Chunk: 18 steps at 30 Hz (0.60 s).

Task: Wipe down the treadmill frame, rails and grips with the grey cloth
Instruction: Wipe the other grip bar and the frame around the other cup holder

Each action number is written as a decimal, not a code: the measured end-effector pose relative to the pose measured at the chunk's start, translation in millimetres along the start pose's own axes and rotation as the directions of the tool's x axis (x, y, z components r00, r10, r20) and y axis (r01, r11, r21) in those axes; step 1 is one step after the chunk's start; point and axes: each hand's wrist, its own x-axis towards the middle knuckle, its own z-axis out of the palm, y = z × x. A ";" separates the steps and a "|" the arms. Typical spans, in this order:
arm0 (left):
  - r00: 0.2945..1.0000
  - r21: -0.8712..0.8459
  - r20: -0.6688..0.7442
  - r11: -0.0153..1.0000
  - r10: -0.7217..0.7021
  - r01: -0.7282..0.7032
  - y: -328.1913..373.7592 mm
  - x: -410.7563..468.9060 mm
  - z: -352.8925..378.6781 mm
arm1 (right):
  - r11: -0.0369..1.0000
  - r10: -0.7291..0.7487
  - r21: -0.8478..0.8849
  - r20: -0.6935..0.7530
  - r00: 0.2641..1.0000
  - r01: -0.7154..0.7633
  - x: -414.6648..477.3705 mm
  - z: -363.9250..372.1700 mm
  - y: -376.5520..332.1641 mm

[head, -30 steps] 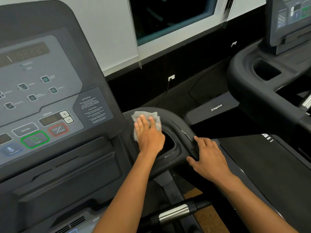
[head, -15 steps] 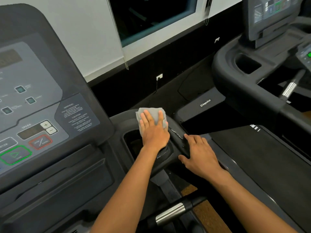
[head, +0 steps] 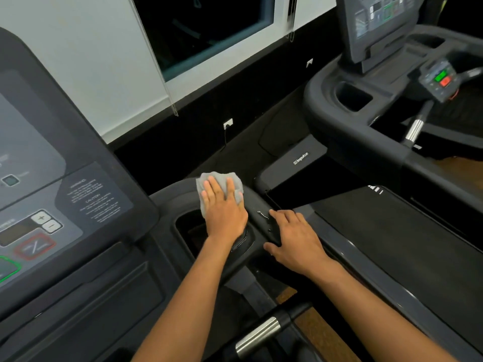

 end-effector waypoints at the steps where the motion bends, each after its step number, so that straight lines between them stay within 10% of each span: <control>1: 0.999 -0.012 -0.018 0.999 0.043 -0.043 11.1 -15.4 7.5 | 1.000 -0.001 0.002 -0.005 1.000 0.001 -0.4 0.3 -0.3; 7: 0.942 0.010 0.025 0.942 0.335 -0.336 28.9 -66.7 23.3 | 1.000 0.000 0.027 0.061 0.998 -0.002 -4.7 -12.2 19.9; 18: 0.991 0.012 0.015 0.991 0.132 -0.133 47.0 -69.9 28.2 | 0.991 -0.010 0.134 -0.059 0.998 0.018 -24.6 -50.6 31.6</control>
